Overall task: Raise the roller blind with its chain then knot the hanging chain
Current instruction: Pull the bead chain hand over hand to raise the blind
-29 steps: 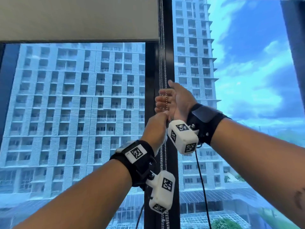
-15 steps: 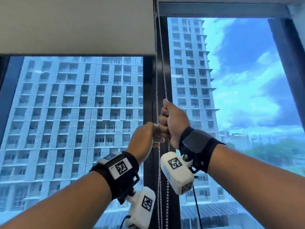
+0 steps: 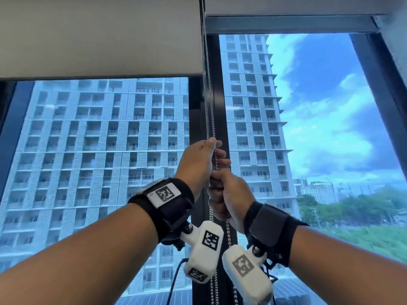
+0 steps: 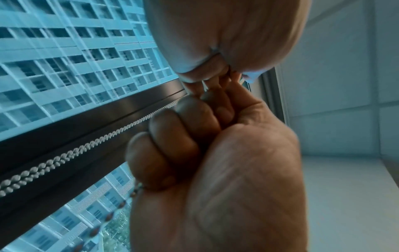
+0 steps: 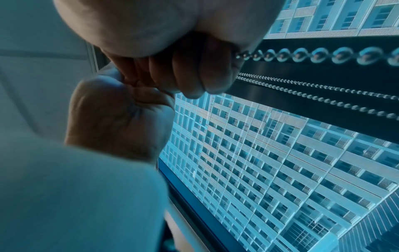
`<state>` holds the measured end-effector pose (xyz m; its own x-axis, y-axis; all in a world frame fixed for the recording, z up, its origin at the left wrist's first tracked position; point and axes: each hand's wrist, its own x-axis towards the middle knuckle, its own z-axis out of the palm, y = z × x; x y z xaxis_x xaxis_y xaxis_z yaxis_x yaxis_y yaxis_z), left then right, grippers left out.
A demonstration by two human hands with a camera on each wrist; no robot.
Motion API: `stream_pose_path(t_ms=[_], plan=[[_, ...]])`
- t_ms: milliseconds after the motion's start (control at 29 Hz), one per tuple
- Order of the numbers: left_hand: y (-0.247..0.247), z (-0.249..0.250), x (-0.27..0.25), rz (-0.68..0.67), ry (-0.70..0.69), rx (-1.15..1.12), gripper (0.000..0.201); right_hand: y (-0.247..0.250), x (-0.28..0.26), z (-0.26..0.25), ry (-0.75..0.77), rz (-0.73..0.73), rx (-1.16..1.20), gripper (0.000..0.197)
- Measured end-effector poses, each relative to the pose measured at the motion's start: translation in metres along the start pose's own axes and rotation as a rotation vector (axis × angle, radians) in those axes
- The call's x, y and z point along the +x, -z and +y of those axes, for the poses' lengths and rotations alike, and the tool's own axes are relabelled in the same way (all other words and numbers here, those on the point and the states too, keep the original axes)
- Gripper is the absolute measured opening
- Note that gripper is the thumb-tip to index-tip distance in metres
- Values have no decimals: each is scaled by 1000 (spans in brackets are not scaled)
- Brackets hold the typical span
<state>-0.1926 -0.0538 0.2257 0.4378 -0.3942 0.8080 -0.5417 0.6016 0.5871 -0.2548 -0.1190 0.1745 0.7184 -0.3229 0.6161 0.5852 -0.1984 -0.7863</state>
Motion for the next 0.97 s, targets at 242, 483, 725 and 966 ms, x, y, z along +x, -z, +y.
stream_pose_path(t_ms=[242, 483, 725, 966], plan=[[-7, -5, -11, -28, 132, -164, 30, 3, -9, 13, -5, -68, -109, 33], [-2, -21, -26, 37, 128, -108, 28, 24, -6, 1, -48, -369, -845, 28], [-8, -43, -48, 9, 109, -82, 35, 43, 31, -32, 65, -88, -590, 25], [-14, -47, -49, 76, 19, -31, 29, 6, 49, -61, -13, 3, 87, 39]])
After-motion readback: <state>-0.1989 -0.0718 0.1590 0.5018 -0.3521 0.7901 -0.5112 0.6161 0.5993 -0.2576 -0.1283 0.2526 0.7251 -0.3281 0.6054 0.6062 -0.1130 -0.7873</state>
